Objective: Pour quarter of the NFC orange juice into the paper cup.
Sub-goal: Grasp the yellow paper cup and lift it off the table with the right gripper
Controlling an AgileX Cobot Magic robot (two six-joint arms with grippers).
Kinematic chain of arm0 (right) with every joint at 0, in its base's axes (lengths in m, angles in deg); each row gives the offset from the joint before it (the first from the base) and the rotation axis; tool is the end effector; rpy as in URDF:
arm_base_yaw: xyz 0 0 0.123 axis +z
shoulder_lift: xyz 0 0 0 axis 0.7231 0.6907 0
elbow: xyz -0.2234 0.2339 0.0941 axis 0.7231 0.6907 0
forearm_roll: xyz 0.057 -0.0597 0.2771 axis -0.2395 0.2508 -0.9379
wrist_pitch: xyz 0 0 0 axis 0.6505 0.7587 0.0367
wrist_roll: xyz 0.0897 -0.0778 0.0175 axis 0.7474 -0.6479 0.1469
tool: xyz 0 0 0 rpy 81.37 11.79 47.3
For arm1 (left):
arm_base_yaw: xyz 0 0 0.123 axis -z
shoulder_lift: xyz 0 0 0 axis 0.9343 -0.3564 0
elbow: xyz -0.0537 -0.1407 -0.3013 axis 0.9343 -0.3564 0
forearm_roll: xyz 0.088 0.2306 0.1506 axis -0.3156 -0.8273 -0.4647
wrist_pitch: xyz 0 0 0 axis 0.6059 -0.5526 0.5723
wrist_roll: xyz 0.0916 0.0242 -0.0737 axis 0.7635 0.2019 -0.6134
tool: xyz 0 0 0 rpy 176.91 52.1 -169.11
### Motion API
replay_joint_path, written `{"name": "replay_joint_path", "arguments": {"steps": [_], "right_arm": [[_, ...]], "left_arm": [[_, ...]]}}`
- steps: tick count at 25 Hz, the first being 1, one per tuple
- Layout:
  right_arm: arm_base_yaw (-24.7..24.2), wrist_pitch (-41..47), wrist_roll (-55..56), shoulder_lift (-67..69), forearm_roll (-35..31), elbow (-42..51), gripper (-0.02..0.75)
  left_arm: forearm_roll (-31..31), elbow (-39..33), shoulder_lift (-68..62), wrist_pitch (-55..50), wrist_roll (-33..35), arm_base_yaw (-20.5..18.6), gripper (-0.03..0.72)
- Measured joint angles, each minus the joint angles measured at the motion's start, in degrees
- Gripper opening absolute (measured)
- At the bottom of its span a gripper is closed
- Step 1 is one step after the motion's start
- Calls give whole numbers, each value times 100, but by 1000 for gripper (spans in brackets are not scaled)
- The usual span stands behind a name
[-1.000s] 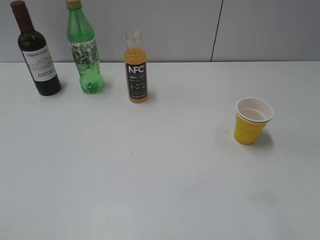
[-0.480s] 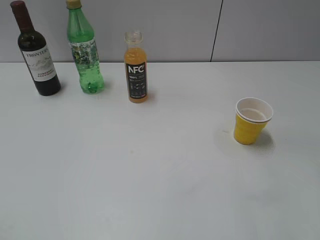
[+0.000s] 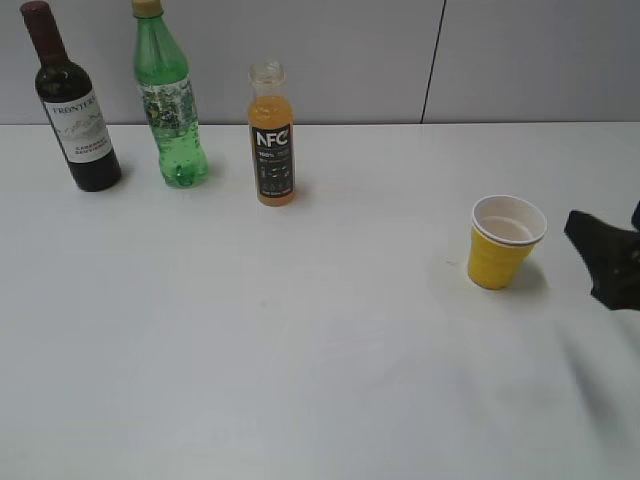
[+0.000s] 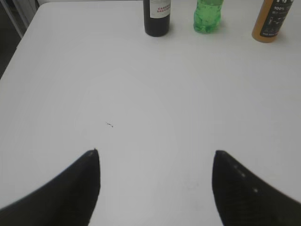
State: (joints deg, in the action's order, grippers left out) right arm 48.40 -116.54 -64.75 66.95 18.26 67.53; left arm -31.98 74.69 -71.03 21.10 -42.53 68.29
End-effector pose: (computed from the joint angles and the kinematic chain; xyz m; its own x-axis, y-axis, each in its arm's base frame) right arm 0.2152 0.0286 0.1833 -0.1916 0.0648 -0.9793 -0.1928 0.9759 0.1023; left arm 0.0059 -0.0151 0.2735 -0.4991 0.0341 -0.8659 0.1163 0.9928 -0.0280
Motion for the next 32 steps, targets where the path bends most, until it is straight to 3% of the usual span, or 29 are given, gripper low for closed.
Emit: {"name": "replay_joint_path", "arguments": {"steps": [7,15,32], "right_arm": [[0,-1303,-287,1861,492,96,636],[0,-1356,-808,2830,530,-93,645],[0,-1385,-589,4243,659,-1071,646]], "left_arm": [[0,0,0,0,0,0,547],[0,0,0,0,0,0,547],[0,0,0,0,0,0,547]]}}
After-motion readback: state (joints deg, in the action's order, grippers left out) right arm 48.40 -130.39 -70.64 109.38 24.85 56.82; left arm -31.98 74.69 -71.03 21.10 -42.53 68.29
